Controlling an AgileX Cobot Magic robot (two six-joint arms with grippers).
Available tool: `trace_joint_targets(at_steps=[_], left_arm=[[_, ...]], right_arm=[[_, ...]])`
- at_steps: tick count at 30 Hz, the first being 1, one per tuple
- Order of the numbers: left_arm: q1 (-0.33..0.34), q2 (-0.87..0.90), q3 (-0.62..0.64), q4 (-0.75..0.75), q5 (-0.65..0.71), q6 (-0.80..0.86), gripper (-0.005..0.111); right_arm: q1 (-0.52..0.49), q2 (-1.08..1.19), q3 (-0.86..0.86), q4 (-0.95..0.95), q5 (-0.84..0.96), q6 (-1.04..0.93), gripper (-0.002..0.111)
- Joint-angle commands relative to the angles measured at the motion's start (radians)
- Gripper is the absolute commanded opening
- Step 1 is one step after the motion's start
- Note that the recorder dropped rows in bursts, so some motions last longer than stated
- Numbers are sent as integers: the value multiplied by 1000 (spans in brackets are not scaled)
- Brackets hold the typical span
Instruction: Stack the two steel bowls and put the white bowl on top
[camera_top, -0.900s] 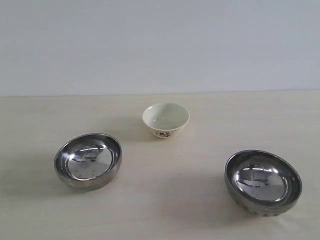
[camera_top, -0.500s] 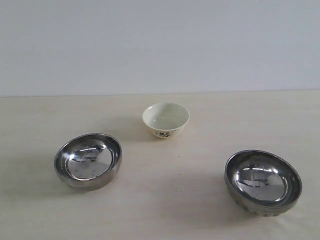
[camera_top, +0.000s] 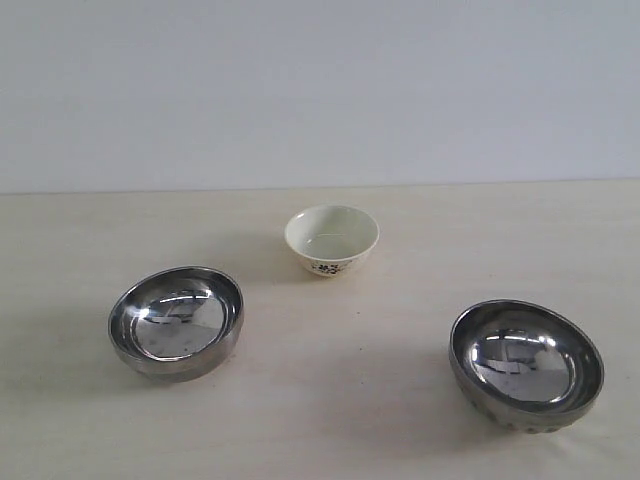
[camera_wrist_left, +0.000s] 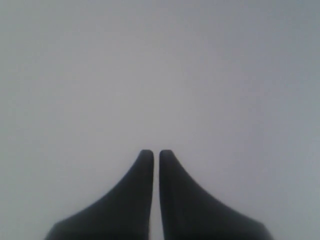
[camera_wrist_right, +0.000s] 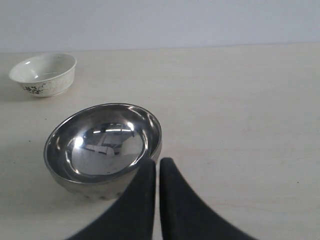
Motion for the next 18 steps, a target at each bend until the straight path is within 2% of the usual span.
trace_joint_targets(at_steps=[1,9,13,16,18], left_arm=[[1,237,-135,5,-8,-42,4],[1,701,-366,69,76,-118,4],[1,893,-460,144,239,-118,6],[-2,1008,-497,204,324,-118,21],[-8,1078,-516,220,385,-111,39]], right_arm=[[-4,-5,0,-1,-5,-2,0],[-4,-5,0,-1,-5,-2,0],[-4,-5,0,-1,-5,-2,0],[-4,-5,0,-1,-5,-2,0],[-4,-5,0,-1,-5,-2,0]])
